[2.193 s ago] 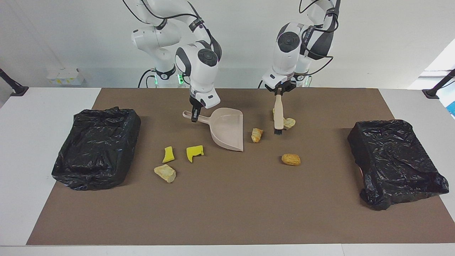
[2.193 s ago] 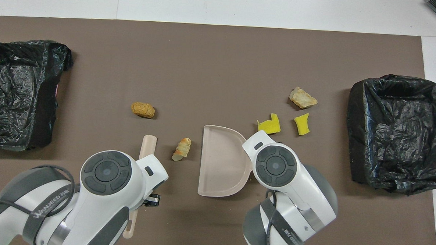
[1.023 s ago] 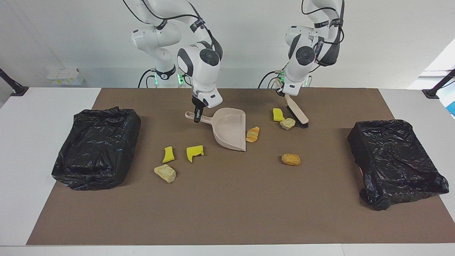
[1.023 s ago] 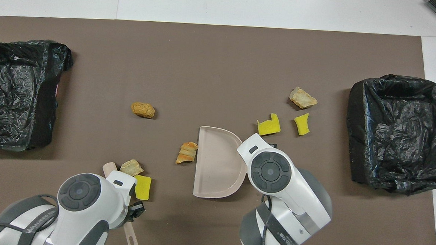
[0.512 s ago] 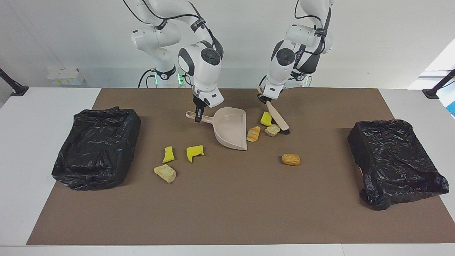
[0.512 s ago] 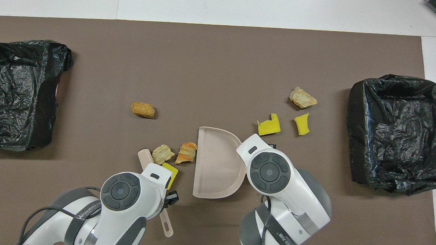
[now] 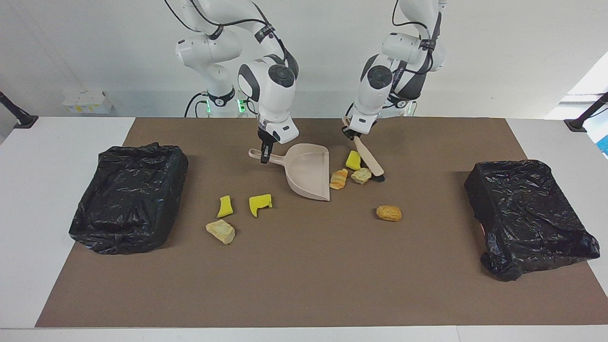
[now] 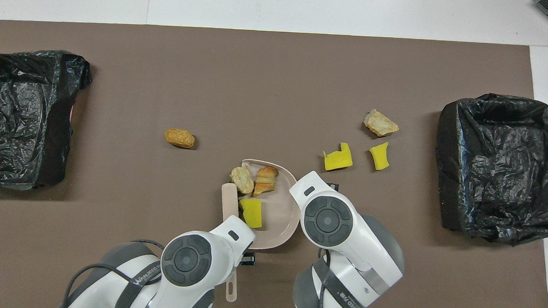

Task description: Sweep and dump trash in bin

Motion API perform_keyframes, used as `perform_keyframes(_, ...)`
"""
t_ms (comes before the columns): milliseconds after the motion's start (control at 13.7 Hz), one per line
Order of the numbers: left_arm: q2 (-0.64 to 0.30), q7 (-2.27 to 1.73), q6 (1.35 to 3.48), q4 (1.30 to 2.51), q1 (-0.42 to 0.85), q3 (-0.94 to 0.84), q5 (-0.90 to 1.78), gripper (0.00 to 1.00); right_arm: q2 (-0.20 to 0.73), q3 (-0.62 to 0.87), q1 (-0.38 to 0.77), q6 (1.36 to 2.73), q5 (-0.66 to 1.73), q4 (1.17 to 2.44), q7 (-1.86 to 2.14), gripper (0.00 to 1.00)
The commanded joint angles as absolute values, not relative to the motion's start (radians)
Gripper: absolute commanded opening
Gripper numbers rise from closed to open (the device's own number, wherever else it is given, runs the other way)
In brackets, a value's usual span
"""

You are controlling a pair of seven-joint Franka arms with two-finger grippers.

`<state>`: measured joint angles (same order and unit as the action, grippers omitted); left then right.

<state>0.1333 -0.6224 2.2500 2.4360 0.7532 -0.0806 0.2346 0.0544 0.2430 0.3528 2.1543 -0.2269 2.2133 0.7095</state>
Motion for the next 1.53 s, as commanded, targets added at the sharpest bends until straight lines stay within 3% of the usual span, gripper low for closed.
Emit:
perform_keyframes(0, 0.120, -0.566, 2.253, 2.389, 0.802, -0.071, 0.258, 0.00, 0.081, 0.249, 0.365, 2.203, -0.241, 2.217, 0.649, 0.00)
perform_keyframes(146, 0.100, -0.571, 2.221, 2.353, 0.805, -0.069, 0.264, 0.00, 0.081, 0.247, 0.365, 2.203, -0.241, 2.215, 0.646, 0.00)
perform_keyframes(585, 0.190, -0.568, 1.938, 2.304, 0.729, -0.051, 0.247, 0.00, 0.078, 0.247, 0.367, 2.180, -0.279, 2.210, 0.612, 0.00)
perform_keyframes(877, 0.178, -0.529, 1.942, 2.266, 0.574, -0.051, 0.100, 0.00, 0.051, 0.247, 0.364, 2.073, -0.314, 2.189, 0.629, 0.00)
perform_keyframes(1462, -0.052, -0.119, 1.953, 2.047, 0.232, -0.052, -0.084, 0.00, 0.018, 0.247, 0.354, 1.956, -0.402, 2.192, 0.683, 0.00)
